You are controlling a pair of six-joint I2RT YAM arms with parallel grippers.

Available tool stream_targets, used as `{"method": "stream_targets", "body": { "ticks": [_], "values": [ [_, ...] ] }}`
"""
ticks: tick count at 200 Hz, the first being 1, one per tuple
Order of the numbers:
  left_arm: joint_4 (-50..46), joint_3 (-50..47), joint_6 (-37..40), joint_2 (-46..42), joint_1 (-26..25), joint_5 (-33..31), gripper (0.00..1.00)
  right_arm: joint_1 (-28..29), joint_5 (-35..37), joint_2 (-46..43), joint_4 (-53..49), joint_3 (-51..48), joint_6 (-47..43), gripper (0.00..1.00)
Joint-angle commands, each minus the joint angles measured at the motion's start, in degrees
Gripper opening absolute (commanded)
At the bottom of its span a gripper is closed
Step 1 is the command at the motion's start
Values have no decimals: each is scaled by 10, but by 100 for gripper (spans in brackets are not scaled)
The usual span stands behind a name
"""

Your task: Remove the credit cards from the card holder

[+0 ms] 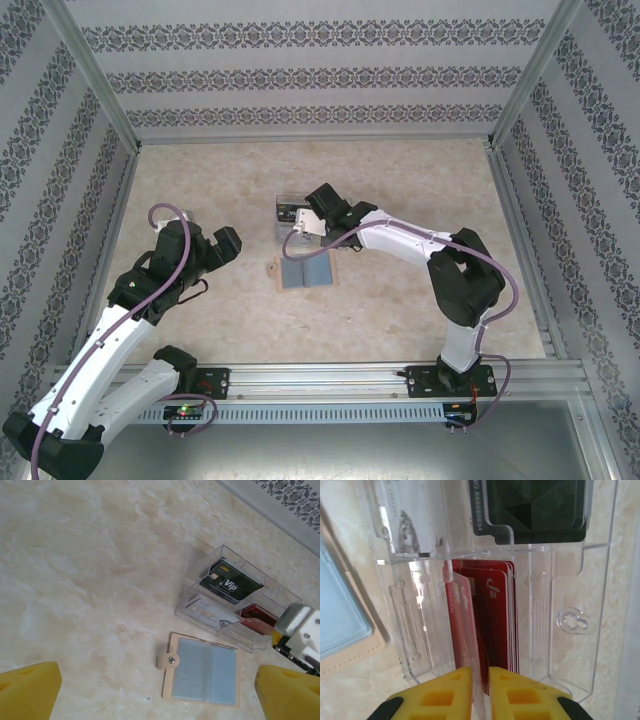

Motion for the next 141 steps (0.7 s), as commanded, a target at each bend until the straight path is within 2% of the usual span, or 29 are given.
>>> {"method": "stream_targets", "body": {
  "ticks": [1,69,110,141],
  "values": [
    [-3,0,12,0,7,-11,100,-10,19,17,4,23,21,19],
    [-2,0,19,8,7,2,100,-12,37,5,1,37,61,23],
    [3,21,33,57,7,46,100,2,10,-54,-13,20,162,25],
    [20,32,35,108,7,99,100,16,-9,-97,-36,0,311,27]
  ]
}}
